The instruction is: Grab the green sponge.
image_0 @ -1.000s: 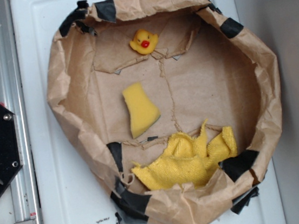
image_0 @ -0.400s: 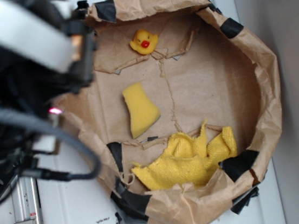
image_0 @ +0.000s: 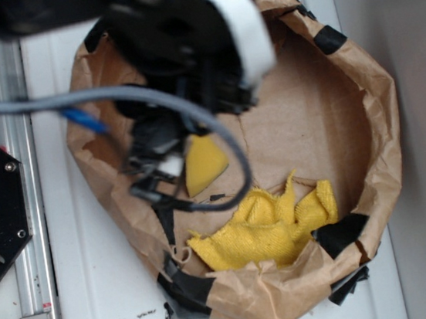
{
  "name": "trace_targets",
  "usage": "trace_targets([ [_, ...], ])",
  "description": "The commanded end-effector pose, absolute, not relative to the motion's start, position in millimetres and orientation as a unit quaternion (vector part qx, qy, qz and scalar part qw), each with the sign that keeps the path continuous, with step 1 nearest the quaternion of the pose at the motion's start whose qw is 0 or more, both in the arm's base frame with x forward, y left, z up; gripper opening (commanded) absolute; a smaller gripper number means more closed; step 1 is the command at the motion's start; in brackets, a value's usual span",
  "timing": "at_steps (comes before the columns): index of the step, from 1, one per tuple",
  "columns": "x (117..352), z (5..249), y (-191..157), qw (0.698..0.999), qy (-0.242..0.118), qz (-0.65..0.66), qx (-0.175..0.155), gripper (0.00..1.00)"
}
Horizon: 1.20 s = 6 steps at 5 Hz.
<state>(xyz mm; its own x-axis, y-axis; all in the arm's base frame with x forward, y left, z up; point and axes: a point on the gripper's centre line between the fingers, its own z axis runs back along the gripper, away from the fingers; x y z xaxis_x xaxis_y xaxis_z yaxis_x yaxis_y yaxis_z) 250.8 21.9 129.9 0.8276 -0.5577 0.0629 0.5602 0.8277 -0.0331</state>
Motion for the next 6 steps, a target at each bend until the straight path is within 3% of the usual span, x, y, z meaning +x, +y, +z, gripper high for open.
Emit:
trace_targets([
  [1,256,75,11,0.938,-0.031,-0.342,-0.038,1.00],
  [2,240,50,-1,0.912,-0.026,-0.410,-0.013,1.00],
  [4,243,27,1,0.921,-0.029,-0.388,-0.012,1.00],
  [5,246,27,5,0.930,-0.030,-0.367,-0.008,0.00],
  [6,261,45,14,0.943,-0.052,-0.330,-0.010,0.00],
])
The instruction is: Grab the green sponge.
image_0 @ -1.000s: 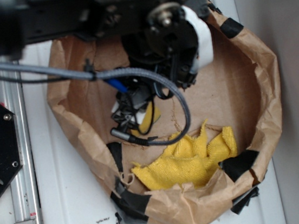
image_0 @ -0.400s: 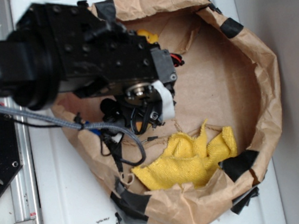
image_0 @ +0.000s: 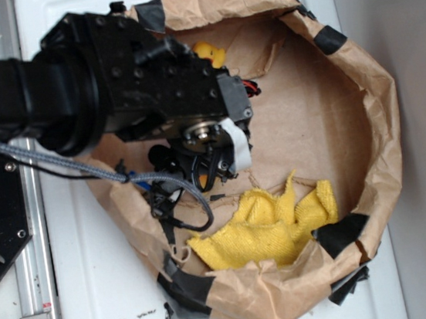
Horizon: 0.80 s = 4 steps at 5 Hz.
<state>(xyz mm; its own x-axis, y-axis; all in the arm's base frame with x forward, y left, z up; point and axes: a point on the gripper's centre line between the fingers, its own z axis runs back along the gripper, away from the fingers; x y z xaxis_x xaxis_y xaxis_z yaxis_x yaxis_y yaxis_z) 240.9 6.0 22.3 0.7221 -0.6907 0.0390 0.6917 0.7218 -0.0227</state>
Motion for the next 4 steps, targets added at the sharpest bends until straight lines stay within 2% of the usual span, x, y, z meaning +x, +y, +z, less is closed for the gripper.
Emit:
trace_targets([
  [1,271,68,29,0.960,-0.075,-0.269,0.011,0.00],
  [3,277,132,49,0.982,-0.128,-0.138,0.019,0.00],
  [4,273,155,47,0.989,-0.138,-0.059,0.004,0.00],
])
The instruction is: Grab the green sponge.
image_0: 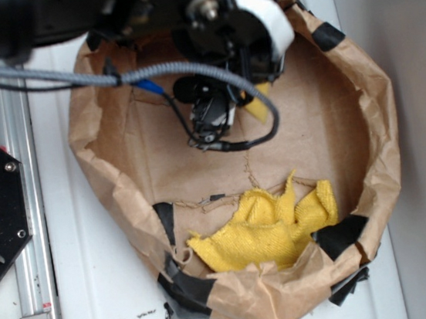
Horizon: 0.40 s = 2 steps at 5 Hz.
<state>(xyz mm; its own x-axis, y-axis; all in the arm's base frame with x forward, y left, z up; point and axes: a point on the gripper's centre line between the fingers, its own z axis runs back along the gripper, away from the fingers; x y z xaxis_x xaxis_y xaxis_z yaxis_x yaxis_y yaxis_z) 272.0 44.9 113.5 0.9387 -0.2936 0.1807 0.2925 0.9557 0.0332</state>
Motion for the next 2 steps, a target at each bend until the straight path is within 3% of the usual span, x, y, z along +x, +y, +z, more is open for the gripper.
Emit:
trace_targets([
  [1,271.4,165.9,38.5,0.990,-0.134,-0.002,-0.044,0.00],
  [2,271.2,164.5,33.1,0.992,-0.114,0.021,-0.040,0.00],
])
